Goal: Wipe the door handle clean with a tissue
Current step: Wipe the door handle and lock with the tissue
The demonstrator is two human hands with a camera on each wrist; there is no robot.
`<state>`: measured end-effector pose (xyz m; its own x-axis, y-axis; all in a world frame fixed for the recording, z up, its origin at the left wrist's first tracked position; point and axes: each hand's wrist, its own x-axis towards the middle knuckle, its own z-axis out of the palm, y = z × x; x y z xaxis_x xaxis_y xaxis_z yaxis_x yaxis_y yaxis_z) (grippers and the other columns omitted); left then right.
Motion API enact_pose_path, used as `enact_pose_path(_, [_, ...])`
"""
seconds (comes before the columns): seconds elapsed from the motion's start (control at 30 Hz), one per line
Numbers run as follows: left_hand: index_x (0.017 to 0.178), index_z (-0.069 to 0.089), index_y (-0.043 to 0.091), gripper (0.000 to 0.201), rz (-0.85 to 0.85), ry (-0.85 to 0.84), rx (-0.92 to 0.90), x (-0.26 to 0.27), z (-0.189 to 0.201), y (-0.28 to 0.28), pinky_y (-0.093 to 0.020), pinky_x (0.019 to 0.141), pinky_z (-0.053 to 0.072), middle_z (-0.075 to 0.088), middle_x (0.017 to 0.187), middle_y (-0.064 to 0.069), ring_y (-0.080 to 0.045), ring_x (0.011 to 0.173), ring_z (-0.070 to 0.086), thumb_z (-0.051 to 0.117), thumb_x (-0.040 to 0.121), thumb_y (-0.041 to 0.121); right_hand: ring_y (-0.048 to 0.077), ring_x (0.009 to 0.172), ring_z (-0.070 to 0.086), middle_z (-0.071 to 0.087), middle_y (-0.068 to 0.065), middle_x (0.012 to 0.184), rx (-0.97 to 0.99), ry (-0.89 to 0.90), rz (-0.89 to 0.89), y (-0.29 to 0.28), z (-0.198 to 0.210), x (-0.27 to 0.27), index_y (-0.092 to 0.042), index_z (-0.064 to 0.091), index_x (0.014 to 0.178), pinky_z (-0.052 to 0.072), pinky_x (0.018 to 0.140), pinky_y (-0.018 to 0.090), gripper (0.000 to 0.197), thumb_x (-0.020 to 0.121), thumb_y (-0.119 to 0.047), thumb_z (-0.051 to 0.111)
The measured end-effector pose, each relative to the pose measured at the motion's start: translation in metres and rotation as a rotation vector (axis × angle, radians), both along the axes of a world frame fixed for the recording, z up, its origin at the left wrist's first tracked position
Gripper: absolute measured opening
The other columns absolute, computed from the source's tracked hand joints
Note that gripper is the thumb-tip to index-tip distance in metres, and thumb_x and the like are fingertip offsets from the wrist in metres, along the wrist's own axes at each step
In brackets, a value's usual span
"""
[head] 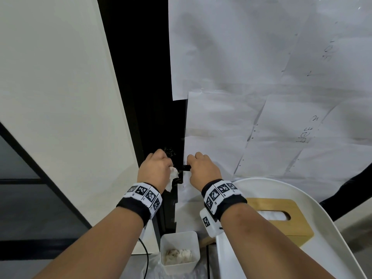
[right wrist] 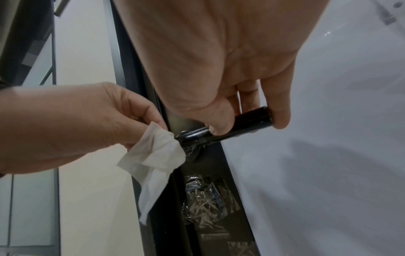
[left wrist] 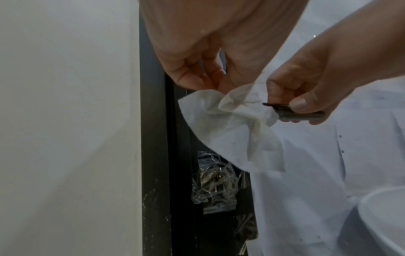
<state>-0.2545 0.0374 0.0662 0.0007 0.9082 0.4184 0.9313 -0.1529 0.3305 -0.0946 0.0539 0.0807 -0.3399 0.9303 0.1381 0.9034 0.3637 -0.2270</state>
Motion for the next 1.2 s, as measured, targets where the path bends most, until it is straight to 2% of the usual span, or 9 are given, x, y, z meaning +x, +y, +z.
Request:
enact_pose_path(0.13, [0.079,0.070,0.014,0.016,0.073,-0.115,-0.090,0.000,0.008,0.001,-0.034,0.065,0.052,0.054,0.096,0.002,-0.021,0.078,0.057,0.056,0.085,0.009,0.025,0.092,0.045,0.049,0.008,0.101,0.001,0.000,0.001,0.001,-0.001,0.000,-0.012,0.049,0.101,0.035,0.061,0.033,0.026,0.079,0.001,0.045])
enact_pose_path(0.33, [0.077,0.067,0.013,0.015,0.180,-0.234,-0.019,-0.005,0.021,0.004,-0.034,0.056,0.053,0.057,0.097,0.002,-0.023,0.064,0.057,0.055,0.085,0.011,0.025,0.092,0.045,0.049,0.008,0.102,0.011,-0.001,-0.002,0.000,-0.002,0.000,-0.012,0.049,0.102,0.034,0.060,0.033,0.026,0.080,0.001,0.046])
enact_pose_path(0.53, [0.085,0.067,0.009,0.017,0.181,-0.073,-0.072,-0.001,0.017,0.012,-0.033,0.052,0.051,0.055,0.105,-0.002,-0.029,0.058,0.058,0.056,0.078,-0.003,0.026,0.094,0.046,0.050,0.009,0.102,0.017,0.009,0.000,0.000,-0.002,0.000,-0.011,0.049,0.102,0.035,0.060,0.034,0.027,0.079,0.002,0.047])
enact_pose_path(0.63, [0.107,0.061,0.015,0.042,0.098,0.041,-0.098,0.006,0.012,0.009,-0.028,0.044,0.041,0.055,0.109,-0.007,-0.030,0.051,0.055,0.064,0.070,-0.007,0.026,0.095,0.046,0.050,0.008,0.103,0.019,0.011,0.000,0.000,-0.002,0.000,-0.012,0.049,0.104,0.036,0.060,0.034,0.028,0.079,0.000,0.048])
enact_pose_path(0.73, [0.093,0.060,0.013,0.031,0.017,0.111,-0.104,0.004,0.008,0.008,-0.027,0.040,0.038,0.054,0.097,-0.004,-0.025,0.045,0.047,0.064,0.069,-0.007,0.026,0.095,0.046,0.049,0.008,0.104,0.020,0.010,0.002,0.000,-0.002,0.001,-0.012,0.049,0.105,0.036,0.061,0.034,0.028,0.080,0.000,0.048])
enact_pose_path(0.87, [0.082,0.071,0.011,0.013,0.004,0.126,-0.087,0.000,0.002,0.008,-0.030,0.048,0.051,0.060,0.090,-0.002,-0.023,0.060,0.058,0.066,0.074,0.001,0.026,0.095,0.046,0.050,0.009,0.104,0.020,0.012,0.008,0.000,-0.002,0.001,-0.012,0.049,0.103,0.035,0.062,0.033,0.027,0.079,0.001,0.047])
enact_pose_path(0.97, [0.086,0.073,0.013,0.017,-0.025,0.074,-0.042,0.002,0.003,0.003,-0.029,0.065,0.052,0.061,0.094,0.000,-0.021,0.080,0.057,0.057,0.083,0.016,0.025,0.094,0.046,0.050,0.008,0.103,0.026,0.017,0.002,0.000,-0.002,0.000,-0.012,0.049,0.102,0.035,0.061,0.033,0.025,0.081,0.000,0.045])
enact_pose_path(1.03, [0.093,0.073,0.018,0.019,-0.041,0.067,-0.061,0.001,0.003,0.001,-0.032,0.067,0.054,0.057,0.096,0.002,-0.019,0.085,0.053,0.056,0.087,0.025,0.025,0.093,0.046,0.050,0.008,0.102,0.030,0.014,0.001,0.000,-0.002,0.000,-0.012,0.049,0.102,0.035,0.060,0.033,0.024,0.081,-0.001,0.045])
enact_pose_path(1.2, [0.103,0.072,0.015,0.017,-0.069,0.077,-0.114,-0.005,-0.006,0.007,-0.035,0.067,0.054,0.052,0.100,-0.001,-0.020,0.087,0.051,0.062,0.089,0.016,0.026,0.095,0.046,0.049,0.008,0.104,0.016,0.015,0.000,0.000,-0.002,0.000,-0.012,0.049,0.102,0.035,0.061,0.034,0.023,0.082,-0.001,0.046])
